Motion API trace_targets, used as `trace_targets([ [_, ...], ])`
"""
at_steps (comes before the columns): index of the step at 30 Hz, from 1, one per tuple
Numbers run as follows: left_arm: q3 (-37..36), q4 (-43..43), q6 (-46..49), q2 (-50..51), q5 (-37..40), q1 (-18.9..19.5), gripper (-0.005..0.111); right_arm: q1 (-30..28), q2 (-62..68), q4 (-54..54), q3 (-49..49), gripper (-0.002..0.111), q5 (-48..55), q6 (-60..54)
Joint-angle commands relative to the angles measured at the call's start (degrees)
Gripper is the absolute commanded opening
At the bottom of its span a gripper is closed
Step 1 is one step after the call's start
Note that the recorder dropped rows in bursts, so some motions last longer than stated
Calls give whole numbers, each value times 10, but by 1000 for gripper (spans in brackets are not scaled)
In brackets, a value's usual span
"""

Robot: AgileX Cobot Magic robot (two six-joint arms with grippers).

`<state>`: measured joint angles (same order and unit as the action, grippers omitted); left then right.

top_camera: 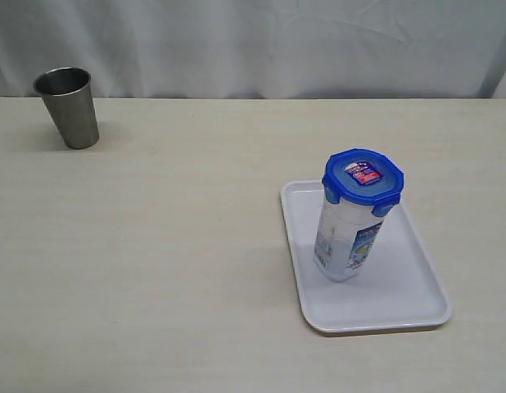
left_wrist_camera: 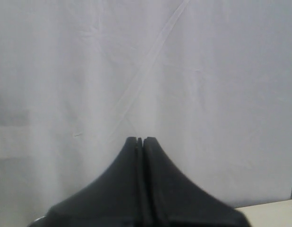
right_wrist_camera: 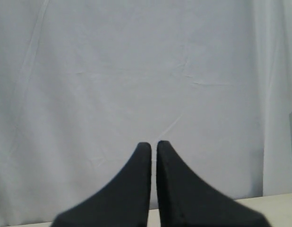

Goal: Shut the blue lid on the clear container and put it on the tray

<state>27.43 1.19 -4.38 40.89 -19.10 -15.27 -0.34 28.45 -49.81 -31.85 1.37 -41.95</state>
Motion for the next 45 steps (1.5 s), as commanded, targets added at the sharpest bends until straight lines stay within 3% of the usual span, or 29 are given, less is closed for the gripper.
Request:
trace_targets([
  [1, -4, -4, -4, -3, 3, 2, 0, -1, -3, -3, 3, 4, -4, 4],
  [23, -26, 19, 2, -24, 4, 3, 0, -1, -3, -3, 3, 4, -4, 4],
  [28, -67, 41, -5, -64, 13, 53, 0, -1, -3, -3, 3, 4, -4, 4],
  [33, -81, 41, -48, -128, 112, 118, 0, -1, -3, -3, 3, 4, -4, 4],
  [37, -85, 41, -48, -183, 175, 146, 0, -1, -3, -3, 3, 4, -4, 4],
  [45, -164, 9, -44, -301, 159, 198, 0, -1, -3, -3, 3, 4, -4, 4],
])
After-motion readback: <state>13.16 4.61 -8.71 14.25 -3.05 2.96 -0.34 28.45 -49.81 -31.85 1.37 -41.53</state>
